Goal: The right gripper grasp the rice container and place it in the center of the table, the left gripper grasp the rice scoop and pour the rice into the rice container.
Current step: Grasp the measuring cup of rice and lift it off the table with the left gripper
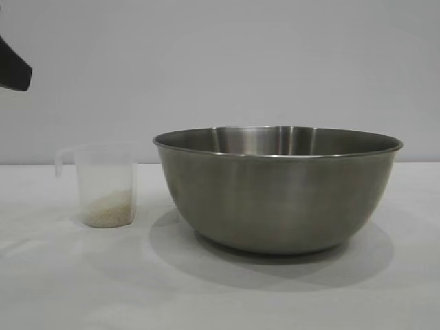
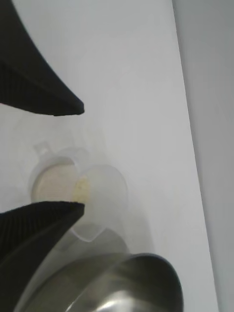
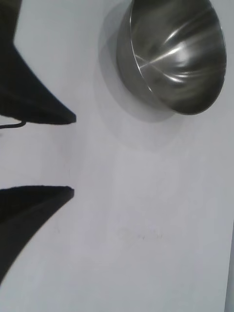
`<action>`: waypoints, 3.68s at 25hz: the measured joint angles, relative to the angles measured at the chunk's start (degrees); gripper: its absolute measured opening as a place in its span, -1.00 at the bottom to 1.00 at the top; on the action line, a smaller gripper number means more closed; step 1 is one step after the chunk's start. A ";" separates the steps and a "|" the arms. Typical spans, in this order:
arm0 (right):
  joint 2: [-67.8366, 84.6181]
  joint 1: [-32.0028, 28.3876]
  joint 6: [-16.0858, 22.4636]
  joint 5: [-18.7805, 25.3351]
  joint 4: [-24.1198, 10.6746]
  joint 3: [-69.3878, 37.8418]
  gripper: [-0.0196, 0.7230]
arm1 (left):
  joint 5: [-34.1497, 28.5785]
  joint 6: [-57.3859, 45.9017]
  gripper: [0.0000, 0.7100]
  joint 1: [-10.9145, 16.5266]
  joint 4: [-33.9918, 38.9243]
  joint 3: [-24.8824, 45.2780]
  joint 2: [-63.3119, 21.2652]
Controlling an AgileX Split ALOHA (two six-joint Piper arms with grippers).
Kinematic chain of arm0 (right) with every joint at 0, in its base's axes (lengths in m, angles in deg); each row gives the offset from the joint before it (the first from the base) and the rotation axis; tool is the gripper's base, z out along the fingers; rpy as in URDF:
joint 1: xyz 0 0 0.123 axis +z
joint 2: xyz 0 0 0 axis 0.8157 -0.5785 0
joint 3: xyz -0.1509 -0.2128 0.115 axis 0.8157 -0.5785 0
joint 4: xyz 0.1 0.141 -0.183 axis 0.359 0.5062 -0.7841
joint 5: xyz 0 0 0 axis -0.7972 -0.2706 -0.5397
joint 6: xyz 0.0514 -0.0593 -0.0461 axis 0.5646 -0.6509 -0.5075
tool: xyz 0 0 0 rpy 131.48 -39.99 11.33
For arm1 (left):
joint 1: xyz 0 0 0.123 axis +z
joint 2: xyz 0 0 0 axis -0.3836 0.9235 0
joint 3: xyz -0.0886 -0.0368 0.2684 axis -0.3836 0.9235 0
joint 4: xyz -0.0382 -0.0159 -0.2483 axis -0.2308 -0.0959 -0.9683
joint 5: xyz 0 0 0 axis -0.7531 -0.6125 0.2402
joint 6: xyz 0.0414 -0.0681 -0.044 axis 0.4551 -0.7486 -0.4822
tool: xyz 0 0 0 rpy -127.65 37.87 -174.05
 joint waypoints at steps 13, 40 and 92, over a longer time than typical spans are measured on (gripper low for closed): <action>0.00 0.00 0.00 0.00 -0.10 0.00 -0.18 | 2.67 -1.73 -0.34 0.00 3.85 -0.85 11.08; 0.00 0.00 0.00 0.00 -0.10 0.00 -0.18 | 3.16 -1.78 -0.34 0.00 -0.51 -12.64 19.76; 0.00 0.00 0.00 0.00 -0.10 0.00 -0.18 | 3.16 -1.01 -0.86 0.00 -3.03 -16.66 17.99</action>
